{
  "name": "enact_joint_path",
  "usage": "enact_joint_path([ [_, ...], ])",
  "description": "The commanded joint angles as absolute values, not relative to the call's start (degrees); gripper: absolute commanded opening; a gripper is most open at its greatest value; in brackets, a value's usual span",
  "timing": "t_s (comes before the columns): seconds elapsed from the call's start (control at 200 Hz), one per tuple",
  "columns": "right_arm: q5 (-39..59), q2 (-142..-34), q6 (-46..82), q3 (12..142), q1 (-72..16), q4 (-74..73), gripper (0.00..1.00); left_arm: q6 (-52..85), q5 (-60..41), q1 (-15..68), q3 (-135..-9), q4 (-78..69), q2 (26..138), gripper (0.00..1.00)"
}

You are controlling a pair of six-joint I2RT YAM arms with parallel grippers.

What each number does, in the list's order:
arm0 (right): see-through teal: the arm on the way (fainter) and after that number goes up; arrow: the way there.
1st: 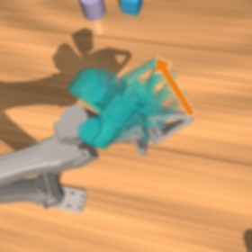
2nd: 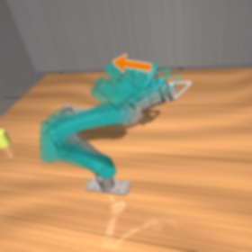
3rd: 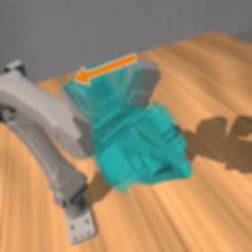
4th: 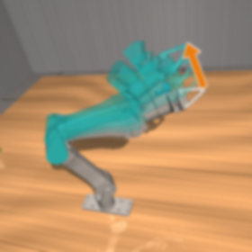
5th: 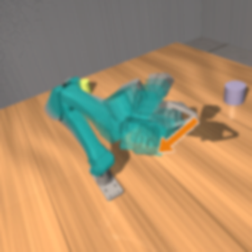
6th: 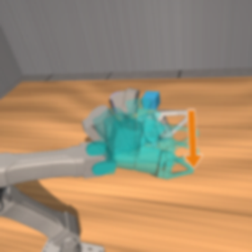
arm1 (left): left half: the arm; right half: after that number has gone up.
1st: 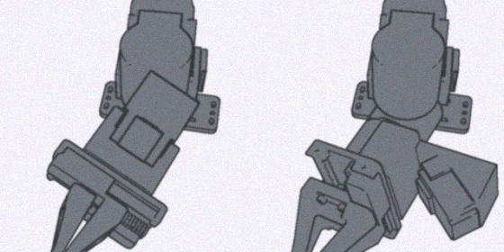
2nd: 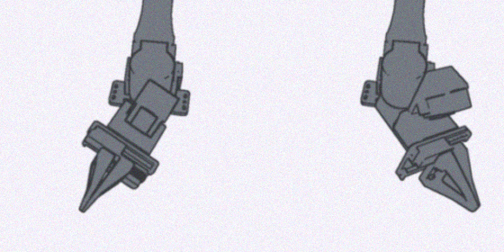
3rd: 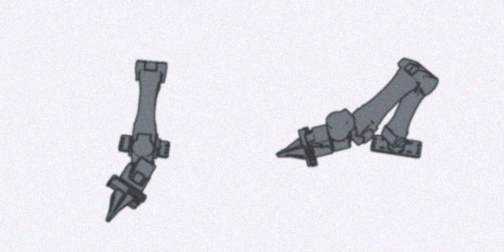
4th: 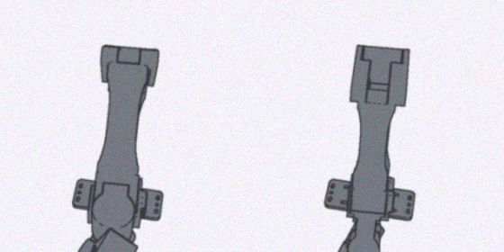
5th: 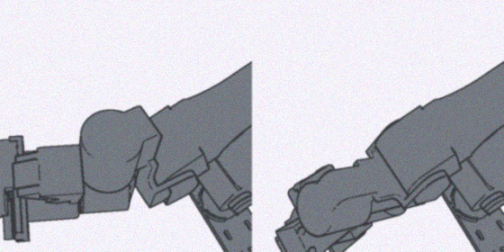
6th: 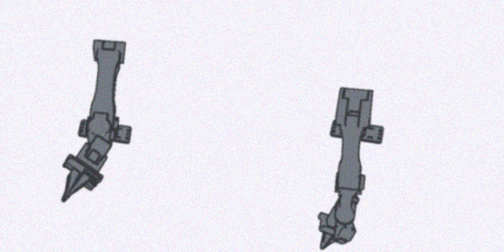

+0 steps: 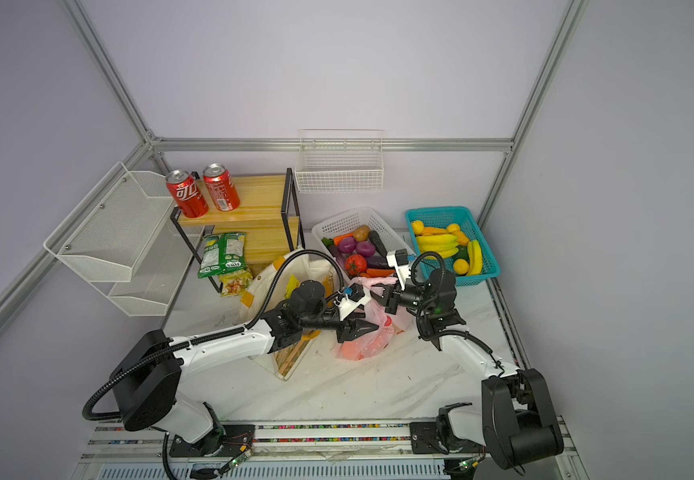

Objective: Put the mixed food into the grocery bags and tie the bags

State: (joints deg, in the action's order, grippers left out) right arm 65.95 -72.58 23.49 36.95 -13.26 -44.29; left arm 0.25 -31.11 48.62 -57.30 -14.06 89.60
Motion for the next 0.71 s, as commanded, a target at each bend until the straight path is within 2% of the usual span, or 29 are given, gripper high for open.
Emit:
enact_joint_path([
  [0.0, 68.9, -71.2, 25.8, 36.3, -13.5, -47.8, 0.00, 0.0, -33.3, 47.0, -58.6, -17.4, 86.1, 0.52],
  [0.305, 70.7, -71.3, 24.6, 36.5, -13.5, -47.6, 0.00, -5.9, -36.5, 44.8, -55.0, -12.5, 77.3, 0.69],
  [0.49, 70.7, -71.7, 23.9, 36.9, -13.5, -46.8, 0.00, -9.7, -35.7, 42.5, -53.9, -8.5, 71.7, 0.71],
  [0.595, 70.6, -71.6, 22.3, 37.4, -13.5, -44.6, 0.00, -10.1, -35.1, 40.0, -53.5, -8.2, 69.4, 0.67],
  [0.7, 70.8, -71.6, 22.2, 37.5, -13.5, -44.6, 0.00, -10.3, -32.1, 38.1, -54.1, -8.2, 69.3, 0.50],
])
